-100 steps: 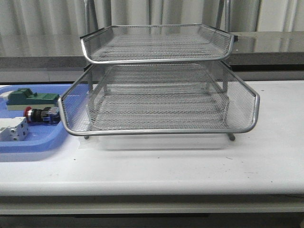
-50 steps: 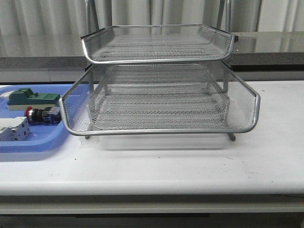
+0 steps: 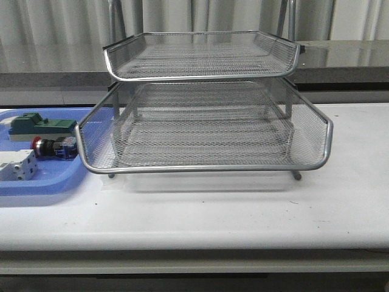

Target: Place button on rack with both arms

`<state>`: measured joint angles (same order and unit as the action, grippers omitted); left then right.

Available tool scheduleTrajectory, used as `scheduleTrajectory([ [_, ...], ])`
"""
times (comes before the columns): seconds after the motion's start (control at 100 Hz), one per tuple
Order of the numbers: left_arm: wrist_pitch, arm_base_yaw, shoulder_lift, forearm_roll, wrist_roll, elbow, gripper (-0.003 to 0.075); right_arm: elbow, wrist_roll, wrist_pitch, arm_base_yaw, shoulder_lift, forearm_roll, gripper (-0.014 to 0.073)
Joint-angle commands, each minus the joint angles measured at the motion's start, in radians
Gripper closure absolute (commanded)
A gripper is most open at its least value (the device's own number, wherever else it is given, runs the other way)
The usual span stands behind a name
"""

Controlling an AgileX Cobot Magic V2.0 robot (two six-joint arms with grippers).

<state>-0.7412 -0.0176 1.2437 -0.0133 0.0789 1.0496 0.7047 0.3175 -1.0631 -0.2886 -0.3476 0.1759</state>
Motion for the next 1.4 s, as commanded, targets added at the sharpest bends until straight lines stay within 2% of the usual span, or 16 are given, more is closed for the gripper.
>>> scheduleTrajectory([
  [0.0,0.040,0.000,0.050,0.003,0.048,0.066,0.0739,0.032,-0.004,0.060,0.005,-0.010,0.024,0.0663],
  [0.07,0.022,0.000,0.102,0.013,0.091,0.090,0.0727,0.032,-0.004,0.060,0.005,-0.010,0.024,0.0663],
  [0.14,-0.013,-0.004,0.145,0.035,0.136,0.112,0.0663,0.032,-0.004,0.060,0.005,-0.010,0.024,0.0663],
  [0.21,-0.037,-0.005,0.176,0.075,0.173,0.128,0.0545,0.032,-0.004,0.060,0.005,-0.010,0.024,0.0663],
  [0.33,-0.043,-0.005,0.199,0.106,0.191,0.132,0.0290,0.032,-0.004,0.060,0.005,-0.010,0.024,0.0663],
  [0.38,-0.043,-0.005,0.199,0.106,0.191,0.132,0.0219,0.032,-0.004,0.060,0.005,-0.010,0.024,0.0663],
  [0.43,-0.039,-0.005,0.199,0.105,0.191,0.132,0.0181,0.032,-0.004,0.060,0.005,-0.010,0.024,0.0663],
  [0.86,0.019,-0.005,0.208,0.109,0.193,0.143,0.0176,0.032,-0.004,0.060,0.005,-0.010,0.024,0.0663],
  [0.94,0.002,-0.005,0.231,0.109,0.229,0.179,0.0176,0.032,-0.004,0.060,0.005,-0.010,0.024,0.0663],
  [1.06,-0.036,-0.005,0.289,0.114,0.348,0.263,0.0176,0.032,-0.004,0.060,0.005,-0.010,0.024,0.0663],
  [1.39,-0.207,-0.010,0.518,0.251,0.808,0.529,0.0176,0.032,-0.004,0.060,0.005,-0.010,0.024,0.0663],
])
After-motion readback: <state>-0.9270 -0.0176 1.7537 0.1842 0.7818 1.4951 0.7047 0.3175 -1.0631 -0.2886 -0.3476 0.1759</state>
